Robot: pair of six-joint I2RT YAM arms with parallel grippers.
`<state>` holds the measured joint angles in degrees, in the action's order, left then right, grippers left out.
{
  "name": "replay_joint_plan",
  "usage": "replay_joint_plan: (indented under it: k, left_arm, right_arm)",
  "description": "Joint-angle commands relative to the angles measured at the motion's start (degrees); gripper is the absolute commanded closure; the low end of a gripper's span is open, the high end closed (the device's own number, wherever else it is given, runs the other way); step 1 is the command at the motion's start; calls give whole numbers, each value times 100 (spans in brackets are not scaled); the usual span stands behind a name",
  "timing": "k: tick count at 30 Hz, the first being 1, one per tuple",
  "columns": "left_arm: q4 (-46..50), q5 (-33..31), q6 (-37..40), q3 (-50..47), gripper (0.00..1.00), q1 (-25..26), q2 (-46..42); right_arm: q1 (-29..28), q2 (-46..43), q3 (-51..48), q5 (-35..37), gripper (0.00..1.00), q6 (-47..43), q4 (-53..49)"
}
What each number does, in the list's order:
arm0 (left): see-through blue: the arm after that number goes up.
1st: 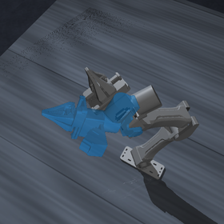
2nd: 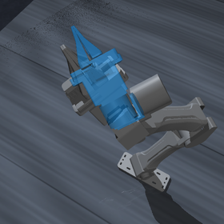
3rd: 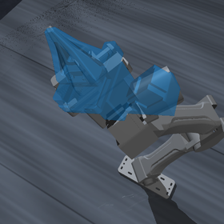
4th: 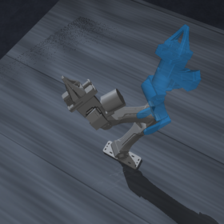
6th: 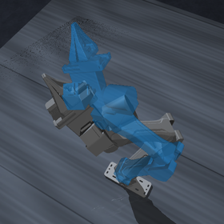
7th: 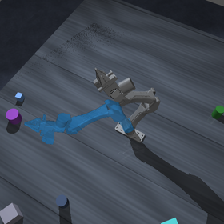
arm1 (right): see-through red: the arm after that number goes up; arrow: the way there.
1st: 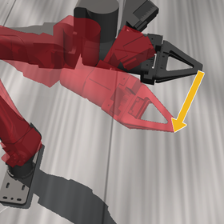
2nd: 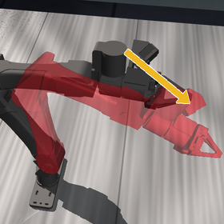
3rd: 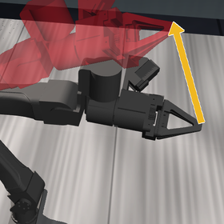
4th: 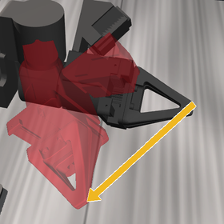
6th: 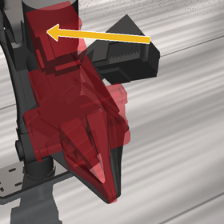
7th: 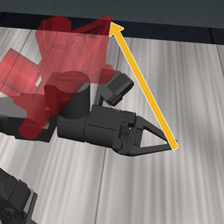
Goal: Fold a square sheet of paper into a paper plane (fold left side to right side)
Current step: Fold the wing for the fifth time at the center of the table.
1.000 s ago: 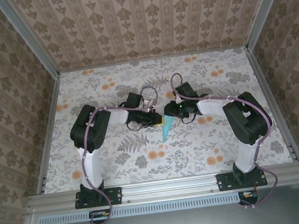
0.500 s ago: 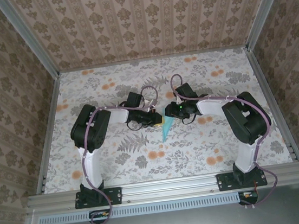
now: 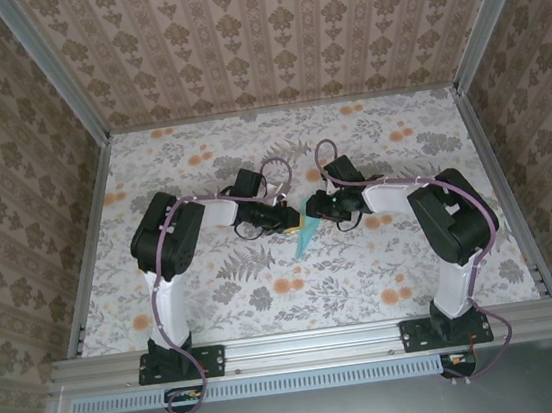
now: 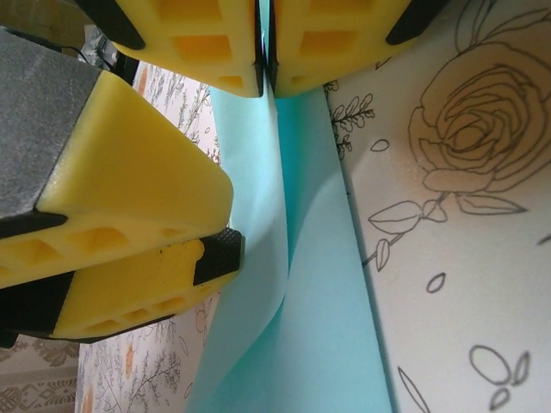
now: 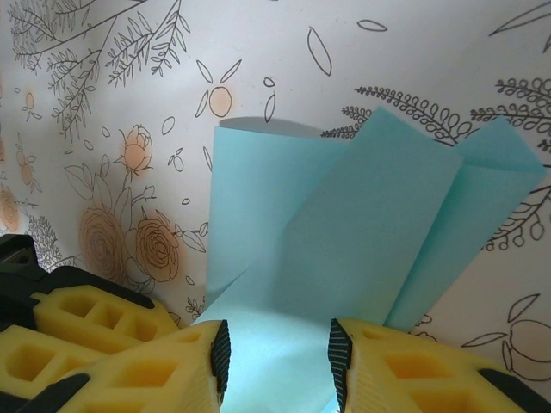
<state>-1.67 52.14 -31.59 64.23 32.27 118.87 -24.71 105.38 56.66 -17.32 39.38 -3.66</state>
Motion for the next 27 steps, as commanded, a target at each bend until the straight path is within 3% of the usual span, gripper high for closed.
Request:
replay_joint_plan:
  k: [1,6,12,20,27]
  left_arm:
    - [167,-765,254,-67,83,104,233]
    - [190,-857,250,-293,70,10,-223]
    - [300,-935,257,-803,63,-142,-1087]
    - [469,-653,22,-1203,67,33,-2119]
    - [201,-383,-397,-1039,68,535,-2182]
  right_arm:
    - [-8,217,-212,238,60,88,-451]
    - [-8,297,-251,238,60,104,-447]
    - [-8,315,-226,203,60,106,-425]
    - [-10,332,-256,185,60,88,-407]
    - [-16,333,-235,159,60,88,-391]
